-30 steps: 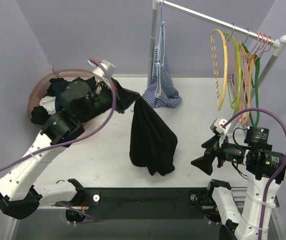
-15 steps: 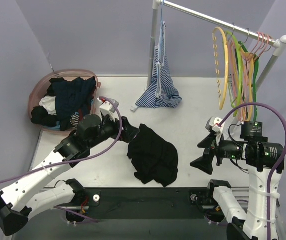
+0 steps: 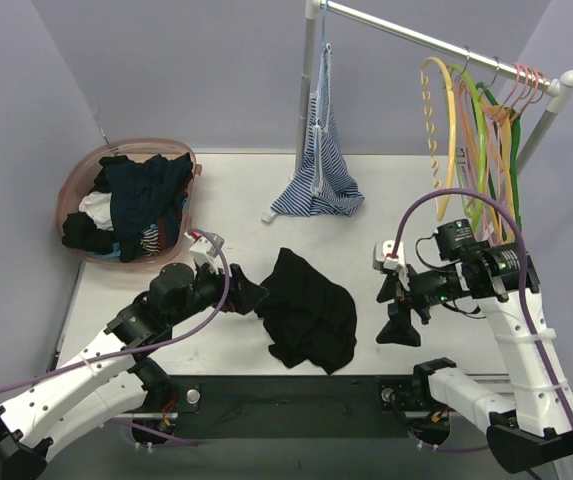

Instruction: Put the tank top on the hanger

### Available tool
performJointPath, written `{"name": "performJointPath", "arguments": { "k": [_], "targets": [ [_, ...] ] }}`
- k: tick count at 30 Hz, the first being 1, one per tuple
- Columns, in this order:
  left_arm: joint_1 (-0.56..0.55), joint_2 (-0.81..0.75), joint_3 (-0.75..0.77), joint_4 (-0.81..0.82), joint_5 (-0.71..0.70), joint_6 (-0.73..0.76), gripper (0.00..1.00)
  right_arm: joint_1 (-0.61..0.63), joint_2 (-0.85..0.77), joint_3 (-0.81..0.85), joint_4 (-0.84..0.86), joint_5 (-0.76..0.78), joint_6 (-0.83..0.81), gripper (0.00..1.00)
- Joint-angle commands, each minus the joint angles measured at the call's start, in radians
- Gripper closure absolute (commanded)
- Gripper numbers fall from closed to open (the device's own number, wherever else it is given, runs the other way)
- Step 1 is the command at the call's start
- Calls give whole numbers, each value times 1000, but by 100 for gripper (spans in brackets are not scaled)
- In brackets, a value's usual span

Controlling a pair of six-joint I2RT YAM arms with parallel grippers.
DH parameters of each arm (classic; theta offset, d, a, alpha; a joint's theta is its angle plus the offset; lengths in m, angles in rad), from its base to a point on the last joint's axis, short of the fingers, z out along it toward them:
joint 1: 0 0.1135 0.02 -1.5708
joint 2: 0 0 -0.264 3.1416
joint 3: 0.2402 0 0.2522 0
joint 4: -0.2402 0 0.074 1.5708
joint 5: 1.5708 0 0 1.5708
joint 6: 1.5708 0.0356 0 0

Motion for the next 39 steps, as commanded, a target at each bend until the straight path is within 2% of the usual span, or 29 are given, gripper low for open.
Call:
{"name": "performJointPath", "arguments": {
  "k": [1,6,13,17,20,25,29,34,38,39],
  "targets": [
    [8,-79,-26,-23,-23,-44,3,129,39,-21,-54,112,-37,8],
    [10,-87,-55,-54,9,-55,3,270,109,-71,53,214,15,11],
    [-16,73,-74,-69,85,-78,9,415,215,-125,242,360,139,14],
    [-116,169,-63,-51,27,-64,11,470,298,-211,394,404,216,18],
    [-182,245,-52,-25,-26,-59,11,487,357,-290,539,427,346,24],
    [-340,330,-92,135,-124,-105,14,501,416,-421,776,484,631,29],
    [-414,416,-87,232,-228,-147,18,437,470,-424,801,539,651,30],
    [-444,567,-18,242,-302,-185,21,424,552,-403,796,522,673,47],
    [-447,608,-6,232,-363,-219,29,426,614,-380,778,570,673,55],
    [-444,605,-8,215,-369,-228,34,429,615,-380,775,581,667,57]
  ]
}}
